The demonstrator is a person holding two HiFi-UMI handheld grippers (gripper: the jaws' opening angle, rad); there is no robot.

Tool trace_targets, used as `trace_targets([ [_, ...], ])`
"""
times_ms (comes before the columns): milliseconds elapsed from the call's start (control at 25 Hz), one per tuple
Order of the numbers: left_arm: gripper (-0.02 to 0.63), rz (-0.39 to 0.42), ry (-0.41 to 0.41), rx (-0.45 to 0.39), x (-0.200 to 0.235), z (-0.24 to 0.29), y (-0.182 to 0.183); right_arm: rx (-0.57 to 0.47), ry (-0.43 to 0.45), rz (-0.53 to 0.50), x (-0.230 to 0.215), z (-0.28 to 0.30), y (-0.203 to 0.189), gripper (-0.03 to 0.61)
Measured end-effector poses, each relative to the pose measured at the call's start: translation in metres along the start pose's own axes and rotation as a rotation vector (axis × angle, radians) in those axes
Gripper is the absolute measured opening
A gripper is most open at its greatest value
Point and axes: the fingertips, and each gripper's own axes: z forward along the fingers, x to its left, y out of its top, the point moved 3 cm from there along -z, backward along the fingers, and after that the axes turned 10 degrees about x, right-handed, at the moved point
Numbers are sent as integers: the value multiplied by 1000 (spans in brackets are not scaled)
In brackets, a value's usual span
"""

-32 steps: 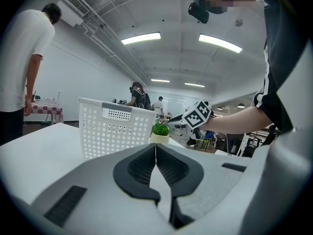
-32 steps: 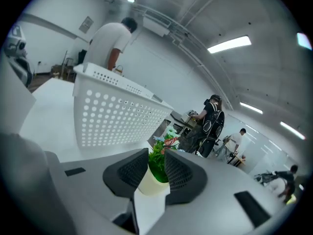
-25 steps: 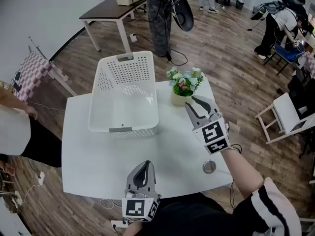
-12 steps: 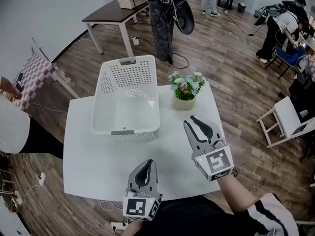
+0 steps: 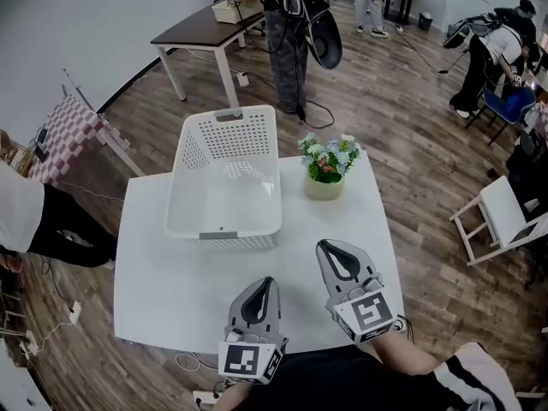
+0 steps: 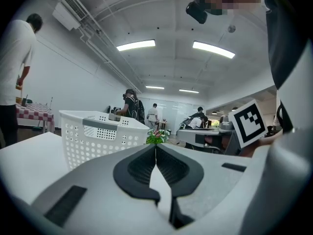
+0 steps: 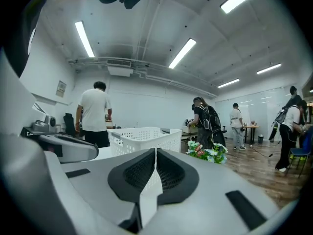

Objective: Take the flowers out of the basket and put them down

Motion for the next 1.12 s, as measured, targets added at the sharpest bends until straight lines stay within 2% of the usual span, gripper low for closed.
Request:
trace_targets([
  [320, 6, 8, 8, -20, -12, -1, 1, -11, 67, -12, 15, -8, -3, 17],
  [640, 6, 5, 52, -27, -34, -10, -10, -16, 132, -17, 29, -31, -17, 17],
  [920, 6, -27, 80, -103, -50, -21, -15, -53, 190, -43, 42, -44, -14, 17],
  [1120, 6, -8, 92, -120, -54, -38, -15, -62, 212, -74, 57, -54, -11, 17],
])
